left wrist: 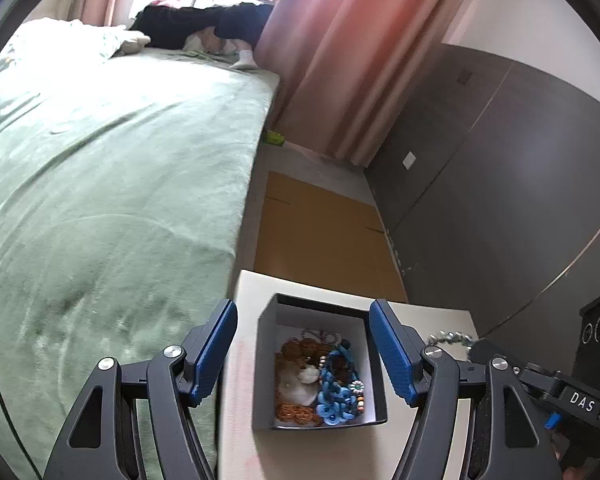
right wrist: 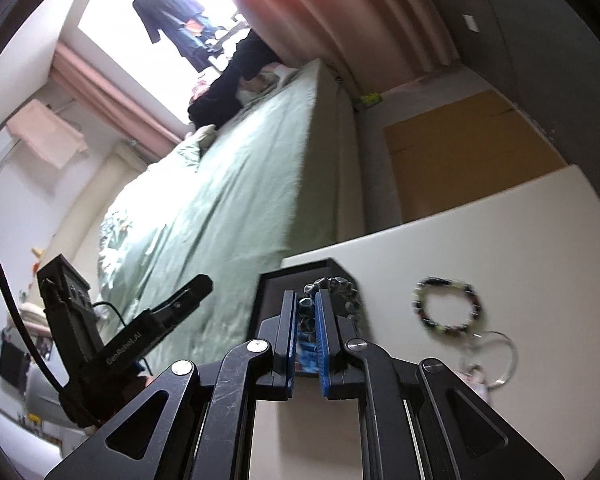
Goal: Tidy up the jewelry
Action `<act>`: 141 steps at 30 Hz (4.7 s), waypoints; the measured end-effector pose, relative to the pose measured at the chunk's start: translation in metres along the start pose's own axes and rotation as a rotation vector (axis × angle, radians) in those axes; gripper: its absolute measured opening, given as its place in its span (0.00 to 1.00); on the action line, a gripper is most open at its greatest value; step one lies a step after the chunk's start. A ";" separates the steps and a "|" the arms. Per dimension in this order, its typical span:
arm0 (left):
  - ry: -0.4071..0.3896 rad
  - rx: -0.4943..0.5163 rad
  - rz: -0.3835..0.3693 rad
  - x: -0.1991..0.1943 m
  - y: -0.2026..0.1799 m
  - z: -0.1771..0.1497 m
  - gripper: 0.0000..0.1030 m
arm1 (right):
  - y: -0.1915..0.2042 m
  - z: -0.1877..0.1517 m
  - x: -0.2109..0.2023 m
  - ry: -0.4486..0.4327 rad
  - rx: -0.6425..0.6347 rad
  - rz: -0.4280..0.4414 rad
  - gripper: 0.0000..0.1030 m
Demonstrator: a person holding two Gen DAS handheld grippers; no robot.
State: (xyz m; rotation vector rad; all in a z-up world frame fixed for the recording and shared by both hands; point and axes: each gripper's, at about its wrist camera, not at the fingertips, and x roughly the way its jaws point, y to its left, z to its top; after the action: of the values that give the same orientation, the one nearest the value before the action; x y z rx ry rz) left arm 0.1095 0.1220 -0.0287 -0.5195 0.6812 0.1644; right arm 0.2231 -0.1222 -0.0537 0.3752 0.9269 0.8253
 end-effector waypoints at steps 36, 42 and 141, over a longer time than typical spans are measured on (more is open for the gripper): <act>0.006 0.046 0.013 -0.007 -0.015 -0.005 0.67 | -0.043 0.007 -0.013 0.019 0.103 -0.219 0.62; 0.030 0.095 0.002 0.002 -0.042 -0.016 0.67 | -0.060 0.005 -0.031 0.041 0.110 -0.253 0.63; 0.144 0.306 0.006 0.023 -0.099 -0.062 0.40 | -0.107 -0.037 0.014 0.337 -0.070 -0.612 0.39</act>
State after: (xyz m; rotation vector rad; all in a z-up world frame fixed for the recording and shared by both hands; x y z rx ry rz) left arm 0.1232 0.0052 -0.0441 -0.2369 0.8316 0.0268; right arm 0.2466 -0.1824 -0.1480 -0.1206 1.2359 0.3550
